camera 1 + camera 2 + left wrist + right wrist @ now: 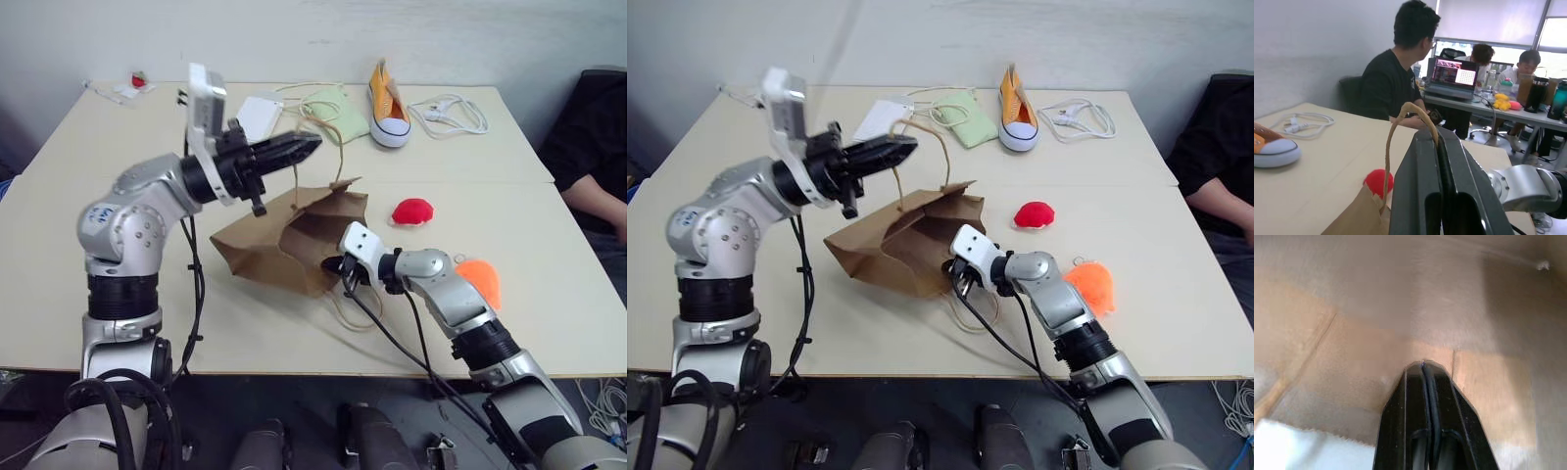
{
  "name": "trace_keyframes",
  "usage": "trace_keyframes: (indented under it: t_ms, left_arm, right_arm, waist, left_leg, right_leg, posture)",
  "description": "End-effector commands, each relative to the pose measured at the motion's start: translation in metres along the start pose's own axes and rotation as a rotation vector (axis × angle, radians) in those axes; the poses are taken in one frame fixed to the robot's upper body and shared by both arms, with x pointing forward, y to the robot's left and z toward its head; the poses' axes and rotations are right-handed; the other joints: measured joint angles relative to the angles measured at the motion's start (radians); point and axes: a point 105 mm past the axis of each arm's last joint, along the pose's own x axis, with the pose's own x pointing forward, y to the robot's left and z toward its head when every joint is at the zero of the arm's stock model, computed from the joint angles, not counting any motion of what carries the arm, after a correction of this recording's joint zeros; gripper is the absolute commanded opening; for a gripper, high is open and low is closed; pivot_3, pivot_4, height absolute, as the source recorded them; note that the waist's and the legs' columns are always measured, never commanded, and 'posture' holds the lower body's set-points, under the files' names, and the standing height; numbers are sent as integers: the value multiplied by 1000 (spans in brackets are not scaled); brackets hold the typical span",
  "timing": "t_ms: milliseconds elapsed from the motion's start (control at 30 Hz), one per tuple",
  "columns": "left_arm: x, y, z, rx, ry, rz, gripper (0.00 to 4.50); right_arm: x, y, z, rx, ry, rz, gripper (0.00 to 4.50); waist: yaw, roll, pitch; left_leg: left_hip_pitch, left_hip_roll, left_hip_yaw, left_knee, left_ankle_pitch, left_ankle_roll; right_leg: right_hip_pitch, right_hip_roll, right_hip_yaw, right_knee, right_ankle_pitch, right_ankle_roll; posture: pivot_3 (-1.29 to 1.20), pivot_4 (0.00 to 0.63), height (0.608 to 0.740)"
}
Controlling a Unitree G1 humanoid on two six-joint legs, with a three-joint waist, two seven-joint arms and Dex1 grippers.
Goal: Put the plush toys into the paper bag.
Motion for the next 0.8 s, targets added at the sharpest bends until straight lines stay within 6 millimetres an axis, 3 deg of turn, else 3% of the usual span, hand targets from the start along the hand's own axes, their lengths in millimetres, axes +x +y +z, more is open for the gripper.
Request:
trace_keyframes:
  t_ms: [33, 200, 300, 367, 467, 567, 800]
  left_arm:
    - [2, -7, 0, 37, 4, -38, 0]
    - [2, -10, -7, 13, 23, -60, 0]
    - [4, -12, -10, 4, 21, -66, 0]
    - [6, -19, -13, -1, 30, -92, 0]
    - [4, -21, -19, 3, 48, -97, 0]
    - [0, -22, -22, 14, 67, -100, 0]
    - [1, -21, -19, 28, 58, -87, 0]
  right_arm:
    - [-41, 9, 51, -1, -165, -6, 50]
    - [-99, 25, 60, 62, -165, -41, 50]
    - [-142, 16, 42, 137, -128, -178, 50]
    - [-183, 2, 12, 229, -37, -337, 205]
    - [-233, -8, -13, 350, 25, -497, 993]
    - [-256, -18, -22, 445, -6, -601, 2076]
    - [-257, -33, -60, 609, 21, -691, 4491]
  waist:
    - [0, 1, 1]
    - [12, 1, 1]
    - [25, 1, 1]
    - [35, 1, 1]
    - [50, 1, 1]
    - [44, 1, 1]
    - [36, 2, 0]
  left_leg:
    - [0, 0, 0, 0, 0, 0]
    - [-1, 0, -1, -1, 0, 0]
    - [0, 0, -1, -1, 0, 0]
    - [-1, 0, -1, -2, 0, 0]
    - [0, 0, -1, -2, -1, 1]
    - [1, 0, 2, -1, -1, 1]
    - [3, 0, 2, -2, 0, 0]
  right_leg:
    - [-1, 0, 0, 0, 0, 0]
    - [0, 0, -1, -2, 0, 0]
    - [1, 0, 0, -2, 0, 0]
    - [1, 0, 0, -3, 0, 0]
    - [2, -1, 1, -4, 0, 0]
    - [2, 0, 4, -3, 1, 2]
    - [2, 0, 5, 0, 1, 1]
  posture:
    - [0, 150, 740]
    - [0, 150, 740]
    - [0, 150, 740]
    - [0, 150, 740]
    - [0, 150, 740]
    - [0, 150, 740]
    - [0, 150, 740]
